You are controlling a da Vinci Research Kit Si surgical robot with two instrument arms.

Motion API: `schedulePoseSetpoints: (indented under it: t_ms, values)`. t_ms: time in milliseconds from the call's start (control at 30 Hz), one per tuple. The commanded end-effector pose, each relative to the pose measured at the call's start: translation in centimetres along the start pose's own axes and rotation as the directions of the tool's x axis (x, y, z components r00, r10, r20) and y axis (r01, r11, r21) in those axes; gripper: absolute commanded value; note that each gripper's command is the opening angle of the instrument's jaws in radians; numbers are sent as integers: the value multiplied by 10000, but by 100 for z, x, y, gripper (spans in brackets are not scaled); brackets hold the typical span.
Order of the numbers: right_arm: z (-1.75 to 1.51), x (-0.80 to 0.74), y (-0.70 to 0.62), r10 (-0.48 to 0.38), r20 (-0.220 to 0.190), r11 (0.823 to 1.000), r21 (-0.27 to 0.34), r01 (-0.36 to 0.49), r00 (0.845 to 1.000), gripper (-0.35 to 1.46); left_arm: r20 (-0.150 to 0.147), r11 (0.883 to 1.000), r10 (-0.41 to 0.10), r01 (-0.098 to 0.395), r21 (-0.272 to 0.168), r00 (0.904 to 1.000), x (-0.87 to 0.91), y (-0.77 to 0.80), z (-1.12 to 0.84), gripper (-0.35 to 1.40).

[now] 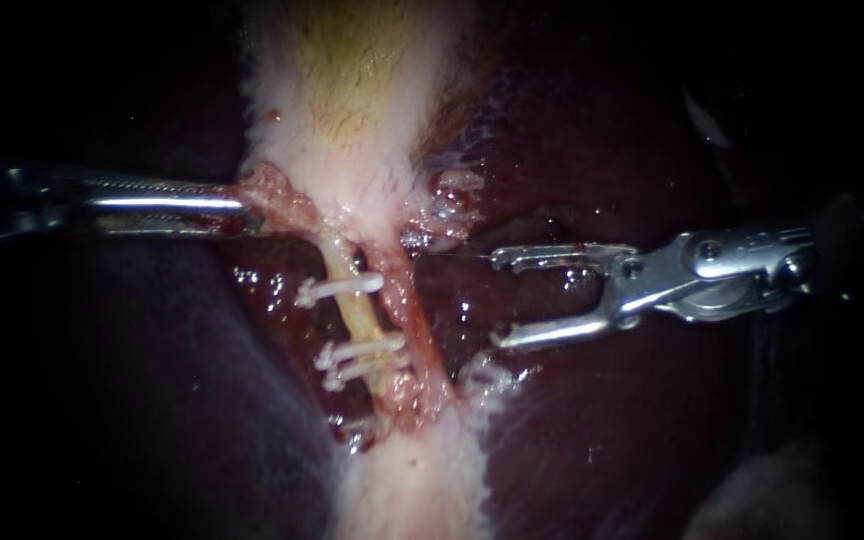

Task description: Going back third clip left tube

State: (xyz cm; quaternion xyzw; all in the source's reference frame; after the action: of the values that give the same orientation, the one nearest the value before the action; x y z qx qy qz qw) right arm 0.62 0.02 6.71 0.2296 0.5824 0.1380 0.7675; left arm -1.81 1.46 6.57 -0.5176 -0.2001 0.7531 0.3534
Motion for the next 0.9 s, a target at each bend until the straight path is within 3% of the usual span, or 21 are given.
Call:
schedulePoseSetpoints:
  t_ms: [33, 500, 900]
  values:
    - [-4, 0, -1, -45, 2, 10000, 32, 45, 10000, 50, 0, 10000, 0, 0, -2, 10000, 0, 0, 0, -35]
    - [-19, 1, -3, -39, -2, 9999, 118, 39, 10000, 50, -8, 10000, 0, 0, 36, 10000, -1, -2, 2, -35]
    - [-20, 1, -5, -42, -3, 9999, 130, 42, 10000, 50, -9, 9999, 62, -62, 142, 10000, -12, -22, 35, -35]
